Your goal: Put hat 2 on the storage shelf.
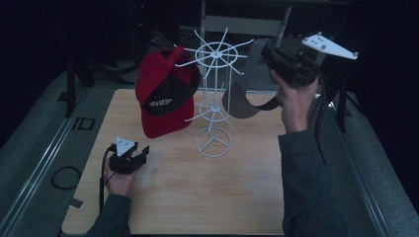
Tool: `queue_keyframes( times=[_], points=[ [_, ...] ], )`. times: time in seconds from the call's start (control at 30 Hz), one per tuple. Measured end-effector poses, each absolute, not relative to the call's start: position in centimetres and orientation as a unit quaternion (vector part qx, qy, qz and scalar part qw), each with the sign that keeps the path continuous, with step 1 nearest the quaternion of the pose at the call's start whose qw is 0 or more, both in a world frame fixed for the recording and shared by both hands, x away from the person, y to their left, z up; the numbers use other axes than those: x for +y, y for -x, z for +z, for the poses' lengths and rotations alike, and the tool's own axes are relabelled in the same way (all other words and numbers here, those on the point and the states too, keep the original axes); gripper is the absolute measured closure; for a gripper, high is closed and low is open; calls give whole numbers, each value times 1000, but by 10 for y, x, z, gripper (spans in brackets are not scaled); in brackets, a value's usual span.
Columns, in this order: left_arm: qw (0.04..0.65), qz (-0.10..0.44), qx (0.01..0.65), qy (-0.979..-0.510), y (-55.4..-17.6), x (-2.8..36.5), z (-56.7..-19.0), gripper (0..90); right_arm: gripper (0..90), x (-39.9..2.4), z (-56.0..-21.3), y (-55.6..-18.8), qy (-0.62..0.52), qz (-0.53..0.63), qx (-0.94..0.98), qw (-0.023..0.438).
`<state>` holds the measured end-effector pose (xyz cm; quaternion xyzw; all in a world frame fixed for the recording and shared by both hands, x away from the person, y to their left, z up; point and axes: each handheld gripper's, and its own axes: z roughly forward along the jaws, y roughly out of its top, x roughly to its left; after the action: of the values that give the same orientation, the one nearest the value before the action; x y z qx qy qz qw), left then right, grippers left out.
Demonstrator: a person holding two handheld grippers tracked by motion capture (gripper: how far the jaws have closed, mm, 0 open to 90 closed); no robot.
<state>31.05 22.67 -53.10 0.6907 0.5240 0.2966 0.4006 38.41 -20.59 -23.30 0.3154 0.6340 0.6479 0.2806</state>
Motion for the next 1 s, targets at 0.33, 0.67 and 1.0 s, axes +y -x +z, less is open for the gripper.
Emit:
queue_keyframes(
  times=[0.33,0.67,1.0],
  points=[
    [400,296,524,-691,-311,227,-531,523,852,-204,-233,-391,-325,647,635,270],
    [401,295,524,-691,-311,227,-531,523,853,-211,-236,-401,-343,639,631,274],
    [401,296,524,-691,-311,227,-531,521,852,-211,-245,-408,-355,628,637,272]
  ],
)
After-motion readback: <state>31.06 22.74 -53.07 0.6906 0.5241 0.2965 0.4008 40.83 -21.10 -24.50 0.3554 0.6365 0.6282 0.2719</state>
